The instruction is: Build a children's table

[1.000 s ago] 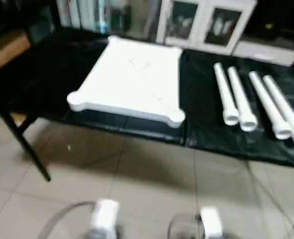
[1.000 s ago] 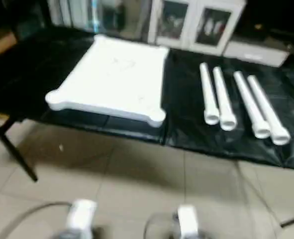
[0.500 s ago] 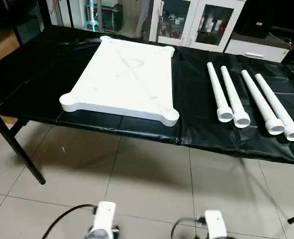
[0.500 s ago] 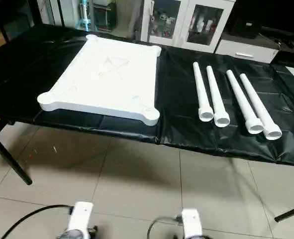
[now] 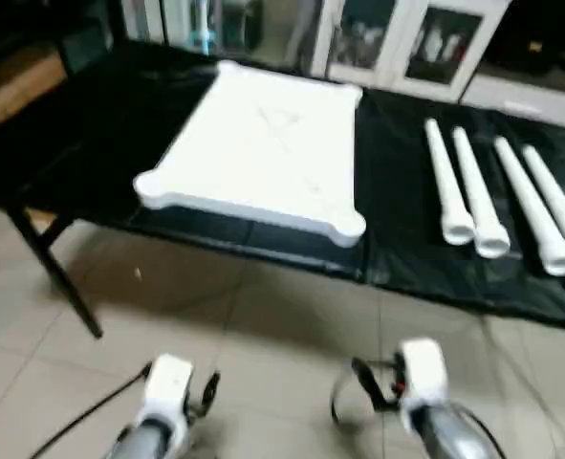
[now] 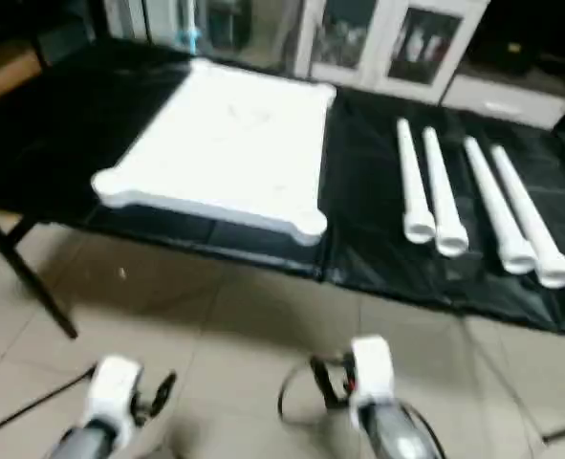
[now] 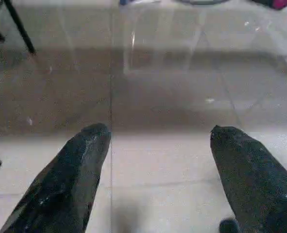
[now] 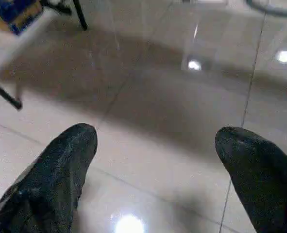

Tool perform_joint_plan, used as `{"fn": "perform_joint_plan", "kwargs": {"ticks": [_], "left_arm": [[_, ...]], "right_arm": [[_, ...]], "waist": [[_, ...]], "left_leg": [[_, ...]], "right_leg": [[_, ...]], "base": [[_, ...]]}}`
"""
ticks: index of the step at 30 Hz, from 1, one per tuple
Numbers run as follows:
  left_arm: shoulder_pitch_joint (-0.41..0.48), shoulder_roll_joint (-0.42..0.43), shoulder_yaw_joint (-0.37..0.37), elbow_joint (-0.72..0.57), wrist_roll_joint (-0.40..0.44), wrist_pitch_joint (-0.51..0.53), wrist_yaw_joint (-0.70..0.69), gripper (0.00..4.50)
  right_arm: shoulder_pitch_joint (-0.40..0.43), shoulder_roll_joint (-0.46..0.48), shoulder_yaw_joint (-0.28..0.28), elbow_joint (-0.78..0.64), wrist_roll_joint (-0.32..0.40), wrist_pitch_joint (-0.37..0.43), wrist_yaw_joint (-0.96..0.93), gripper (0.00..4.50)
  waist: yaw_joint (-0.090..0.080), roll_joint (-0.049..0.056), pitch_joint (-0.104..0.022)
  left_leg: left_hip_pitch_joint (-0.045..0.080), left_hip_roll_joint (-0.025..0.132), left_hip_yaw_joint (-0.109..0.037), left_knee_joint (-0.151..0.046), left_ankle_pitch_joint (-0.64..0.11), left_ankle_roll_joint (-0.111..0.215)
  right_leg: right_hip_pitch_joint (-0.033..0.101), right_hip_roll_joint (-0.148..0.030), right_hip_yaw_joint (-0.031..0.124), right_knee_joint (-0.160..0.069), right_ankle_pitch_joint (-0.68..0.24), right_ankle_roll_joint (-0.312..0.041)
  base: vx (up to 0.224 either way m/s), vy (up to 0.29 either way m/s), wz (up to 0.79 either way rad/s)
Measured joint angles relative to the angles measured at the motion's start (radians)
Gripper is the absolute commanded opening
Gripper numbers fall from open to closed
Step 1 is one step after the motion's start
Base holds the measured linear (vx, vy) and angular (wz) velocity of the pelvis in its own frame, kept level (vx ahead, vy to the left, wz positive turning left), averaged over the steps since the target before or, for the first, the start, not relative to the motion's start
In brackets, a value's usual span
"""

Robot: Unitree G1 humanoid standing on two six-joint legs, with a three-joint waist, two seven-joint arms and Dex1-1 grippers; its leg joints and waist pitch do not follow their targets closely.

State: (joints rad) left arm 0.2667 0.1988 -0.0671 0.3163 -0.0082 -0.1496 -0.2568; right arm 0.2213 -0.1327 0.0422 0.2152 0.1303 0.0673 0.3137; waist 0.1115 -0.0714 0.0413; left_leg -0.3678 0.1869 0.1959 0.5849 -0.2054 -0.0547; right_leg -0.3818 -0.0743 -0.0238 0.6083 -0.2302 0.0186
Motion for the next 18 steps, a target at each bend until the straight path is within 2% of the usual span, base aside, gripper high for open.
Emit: {"fn": "perform_joint_plan", "kwargs": {"ticks": [3, 4, 7, 8, 10, 13, 16, 18], "left_arm": [[0.1, 0.02, -0.006, -0.211, 0.003, -0.001, 0.003, 3.73], [0.115, 0.021, -0.006, -0.24, 0.003, -0.001, 0.004, 3.73], [0.174, 0.009, 0.0, -0.442, 0.007, 0.097, 0.019, 3.73], [0.162, 0.008, 0.005, -0.503, 0.005, 0.128, 0.023, 4.01], [0.137, 0.01, 0.016, -0.588, -0.007, 0.189, 0.031, 4.08], [0.037, 0.01, 0.034, -0.677, -0.054, 0.256, 0.045, 4.35], [-0.115, -0.015, 0.05, -0.685, -0.084, 0.296, 0.054, 4.45], [-0.218, -0.038, 0.05, -0.639, -0.075, 0.318, 0.064, 4.45]], "right_arm": [[0.109, -0.02, 0.005, -0.236, 0.031, 0.041, -0.005, 4.32], [0.119, -0.024, 0.005, -0.268, 0.034, 0.044, -0.005, 4.32], [0.167, -0.027, -0.011, -0.486, 0.051, 0.156, -0.031, 4.32], [0.154, -0.029, -0.028, -0.545, 0.061, 0.183, -0.045, 4.47], [0.115, -0.03, -0.057, -0.613, 0.079, 0.232, -0.075, 4.5], [0.011, -0.031, -0.113, -0.663, 0.108, 0.28, -0.127, 4.5], [-0.116, -0.028, -0.153, -0.654, 0.116, 0.305, -0.173, 4.5], [-0.196, -0.028, -0.17, -0.628, 0.112, 0.321, -0.199, 4.5]], "waist": [[-0.004, 0.002, 0.001], [-0.005, 0.002, 0.001], [-0.009, 0.003, 0.002], [-0.01, 0.004, 0.003], [-0.013, 0.004, 0.003], [-0.022, 0.001, 0.001], [-0.026, -0.006, 0.0], [-0.026, -0.008, -0.001]], "left_leg": [[0.004, 0.0, 0.001, -0.002, 0.0, -0.001], [0.005, -0.001, 0.001, -0.002, -0.001, -0.001], [0.004, -0.001, 0.001, -0.002, -0.001, -0.001], [0.004, -0.002, 0.001, -0.001, -0.001, -0.001], [0.01, -0.003, 0.001, -0.001, -0.001, -0.001], [0.011, -0.004, 0.0, -0.001, -0.001, -0.001], [0.011, -0.006, 0.0, 0.001, 0.0, -0.001], [0.011, -0.007, 0.0, 0.004, 0.001, -0.002]], "right_leg": [[0.002, 0.001, 0.004, -0.001, -0.003, 0.007], [0.001, 0.001, 0.005, -0.001, -0.003, 0.009], [0.0, 0.002, 0.007, 0.0, -0.003, 0.01], [-0.001, 0.002, 0.008, 0.0, -0.002, 0.011], [-0.001, 0.002, 0.009, 0.0, -0.002, 0.012], [0.0, 0.002, 0.01, 0.0, -0.001, 0.014], [-0.002, 0.001, 0.012, 0.002, 0.003, 0.015], [-0.001, 0.0, 0.013, 0.003, 0.009, 0.017]], "base": [[0.0, 0.0, 0.0], [0.0, 0.0, 0.0], [0.0, 0.0, 0.0], [0.0, 0.0, 0.0], [0.0, 0.0, 0.0], [0.0, 0.0, 0.0], [0.0, 0.0, 0.0], [0.0, 0.0, 0.0]]}}
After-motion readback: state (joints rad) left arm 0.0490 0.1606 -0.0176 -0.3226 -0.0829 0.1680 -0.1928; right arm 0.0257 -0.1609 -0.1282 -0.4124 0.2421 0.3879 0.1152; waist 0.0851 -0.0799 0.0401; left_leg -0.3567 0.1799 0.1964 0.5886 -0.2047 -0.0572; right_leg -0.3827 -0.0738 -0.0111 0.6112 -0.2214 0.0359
